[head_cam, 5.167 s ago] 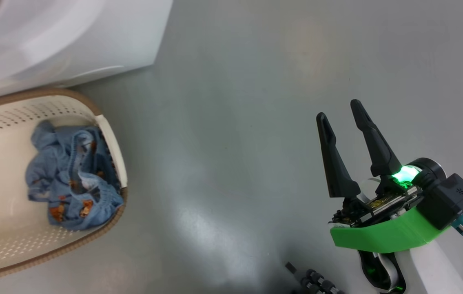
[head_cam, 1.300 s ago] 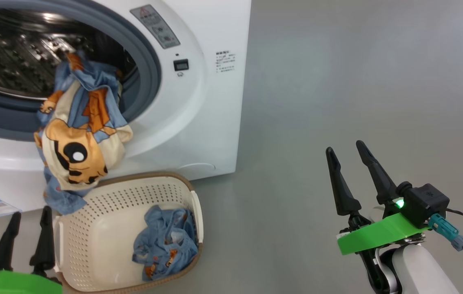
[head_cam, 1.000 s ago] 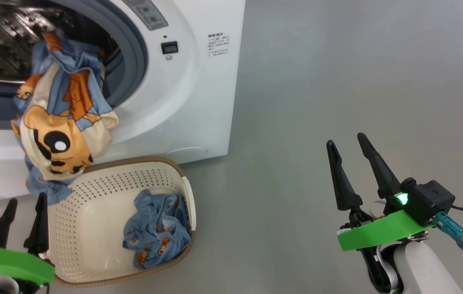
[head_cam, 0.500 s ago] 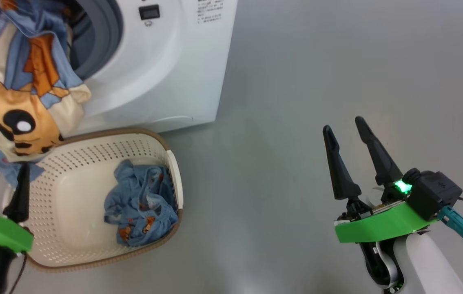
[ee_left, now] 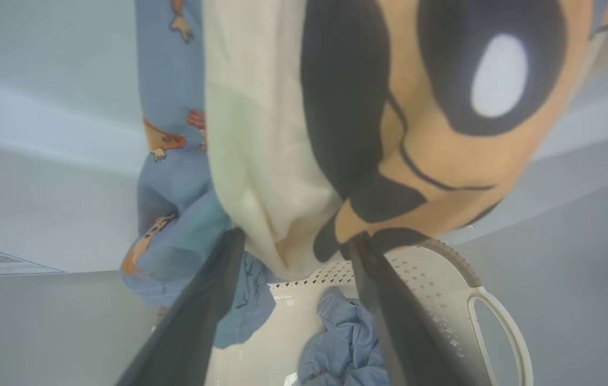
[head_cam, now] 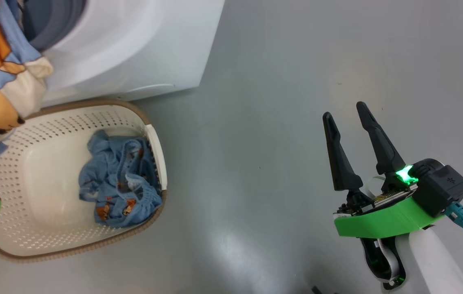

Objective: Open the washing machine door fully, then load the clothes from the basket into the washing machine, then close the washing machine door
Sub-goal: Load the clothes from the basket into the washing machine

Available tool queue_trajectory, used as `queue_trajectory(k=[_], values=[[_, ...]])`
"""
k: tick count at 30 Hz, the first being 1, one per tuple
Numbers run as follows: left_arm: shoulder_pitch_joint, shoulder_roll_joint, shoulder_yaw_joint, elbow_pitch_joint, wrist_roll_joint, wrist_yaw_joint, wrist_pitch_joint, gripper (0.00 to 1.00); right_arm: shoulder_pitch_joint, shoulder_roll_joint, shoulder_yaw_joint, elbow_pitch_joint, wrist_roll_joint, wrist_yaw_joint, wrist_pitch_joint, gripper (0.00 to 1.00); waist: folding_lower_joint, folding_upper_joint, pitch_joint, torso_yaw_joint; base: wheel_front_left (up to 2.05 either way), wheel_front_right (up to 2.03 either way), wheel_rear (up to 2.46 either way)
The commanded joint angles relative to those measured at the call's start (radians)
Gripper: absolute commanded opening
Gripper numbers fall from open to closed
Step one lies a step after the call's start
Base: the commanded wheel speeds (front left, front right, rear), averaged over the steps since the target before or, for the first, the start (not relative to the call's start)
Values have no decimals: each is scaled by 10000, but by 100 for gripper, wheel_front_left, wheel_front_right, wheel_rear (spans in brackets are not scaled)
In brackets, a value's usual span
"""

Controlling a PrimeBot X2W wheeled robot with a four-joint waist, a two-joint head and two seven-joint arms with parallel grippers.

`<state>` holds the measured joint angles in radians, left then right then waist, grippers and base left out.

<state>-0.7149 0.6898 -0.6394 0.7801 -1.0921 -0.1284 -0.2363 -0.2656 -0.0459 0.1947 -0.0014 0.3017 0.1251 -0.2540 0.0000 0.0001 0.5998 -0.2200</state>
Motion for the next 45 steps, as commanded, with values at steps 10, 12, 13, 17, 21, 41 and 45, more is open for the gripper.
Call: queue_trajectory(k=[10,12,13,17,21,41,45], values=[[-1460,999,-148,408,-327,-23,-222,100,-7,-43,265,-577,85,56,-78,100,0,-1,762,-400,0,0,0],[-1536,975,-194,398,-343,-23,-241,78,10,-43,251,-593,90,56,-78,100,0,-1,760,-404,0,0,0],[-1564,974,-196,345,-329,-23,-245,39,20,-43,243,-594,90,56,-78,100,0,-1,751,-398,0,0,0],[-1401,940,-47,-8,-246,-23,-251,0,-14,-43,204,-526,127,56,-78,100,0,-1,582,-287,0,0,0],[-1090,852,87,-464,-205,-23,-252,0,-88,-43,206,-406,119,56,-78,100,0,-1,370,-129,0,0,0],[-30,745,2062,-3815,-591,-23,-254,0,-80,-43,221,30,155,56,-78,100,0,-1,-444,157,0,0,0],[-935,877,1958,-3562,-1048,-23,-194,0,-98,-43,342,-63,131,56,-78,100,0,-1,-181,13,0,0,0]])
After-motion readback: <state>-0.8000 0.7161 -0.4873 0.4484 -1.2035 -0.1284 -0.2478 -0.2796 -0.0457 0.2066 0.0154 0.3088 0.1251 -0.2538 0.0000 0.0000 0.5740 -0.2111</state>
